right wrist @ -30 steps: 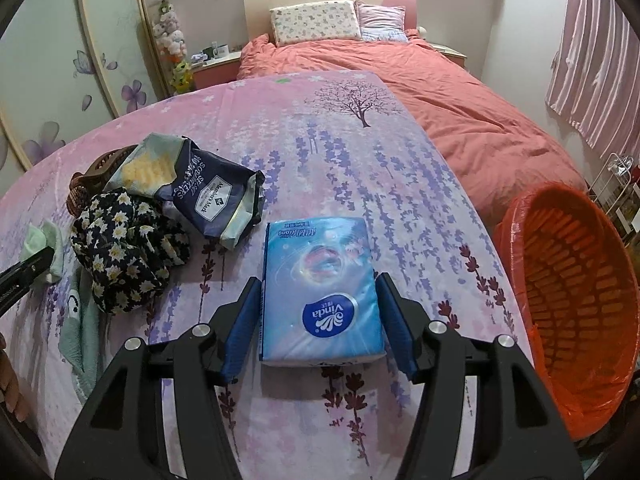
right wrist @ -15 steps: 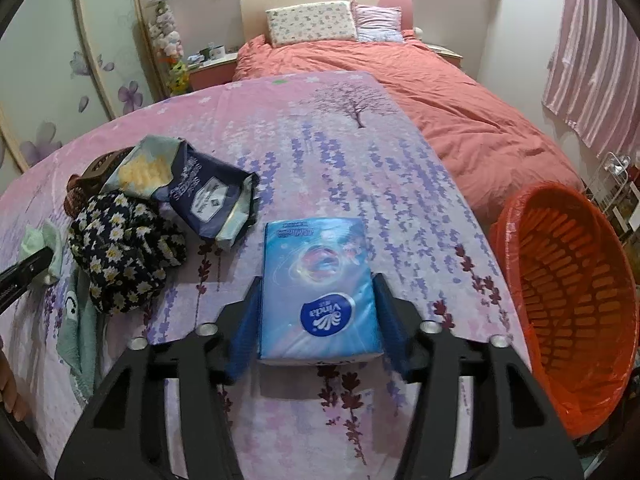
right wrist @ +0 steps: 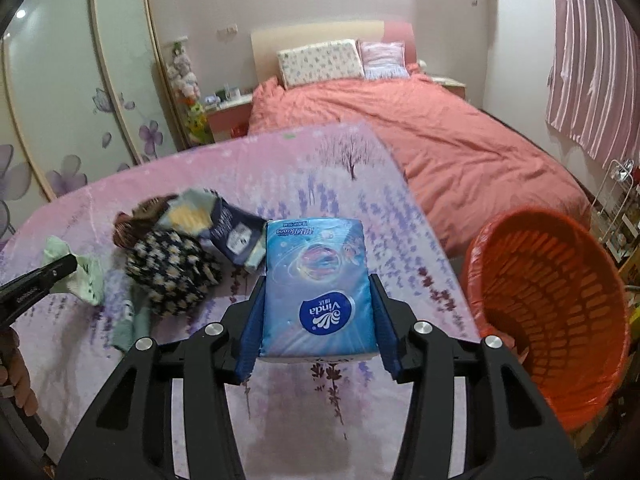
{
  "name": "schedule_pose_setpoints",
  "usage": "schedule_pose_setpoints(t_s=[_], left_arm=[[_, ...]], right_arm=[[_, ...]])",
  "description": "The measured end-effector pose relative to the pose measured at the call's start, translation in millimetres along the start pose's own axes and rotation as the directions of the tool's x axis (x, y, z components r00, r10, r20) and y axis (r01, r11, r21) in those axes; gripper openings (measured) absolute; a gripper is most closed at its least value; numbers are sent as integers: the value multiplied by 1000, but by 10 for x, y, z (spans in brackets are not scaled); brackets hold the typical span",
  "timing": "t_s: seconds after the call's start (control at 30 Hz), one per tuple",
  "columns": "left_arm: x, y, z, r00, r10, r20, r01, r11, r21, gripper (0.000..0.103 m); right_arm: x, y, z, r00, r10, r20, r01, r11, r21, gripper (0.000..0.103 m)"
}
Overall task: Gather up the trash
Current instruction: 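Lift the green cloth with the left gripper while the right holds the tissue pack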
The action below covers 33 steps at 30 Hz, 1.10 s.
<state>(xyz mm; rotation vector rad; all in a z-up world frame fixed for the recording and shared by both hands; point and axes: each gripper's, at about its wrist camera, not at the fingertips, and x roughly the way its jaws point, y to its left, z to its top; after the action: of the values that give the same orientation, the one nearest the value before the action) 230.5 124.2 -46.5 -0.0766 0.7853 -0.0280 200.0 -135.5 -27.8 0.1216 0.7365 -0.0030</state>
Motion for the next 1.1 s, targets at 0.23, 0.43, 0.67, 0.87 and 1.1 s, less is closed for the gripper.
schedule_pose_setpoints(t_s=[0.23, 0.43, 0.67, 0.87, 1.1], left_arm=[[124, 76, -81, 999, -3, -54, 0, 999, -53, 21], [248, 162, -181, 998, 10, -68, -13, 999, -52, 59], [486, 113, -218, 989, 88, -121, -90, 996, -16, 60], [445, 131, -250, 991, 80, -106, -81, 997, -2, 21], [100, 49, -161, 999, 5, -40, -5, 1000, -6, 12]], right_arm=[[-91, -80, -34, 1000, -13, 13, 13, 1000, 9, 49], [0, -75, -131, 1000, -20, -24, 20, 1000, 12, 49], [90, -52, -154, 999, -12, -48, 13, 1000, 13, 49], [72, -46, -174, 999, -6, -48, 6, 1000, 13, 49], [-124, -42, -118, 1000, 14, -2, -14, 1000, 17, 49]])
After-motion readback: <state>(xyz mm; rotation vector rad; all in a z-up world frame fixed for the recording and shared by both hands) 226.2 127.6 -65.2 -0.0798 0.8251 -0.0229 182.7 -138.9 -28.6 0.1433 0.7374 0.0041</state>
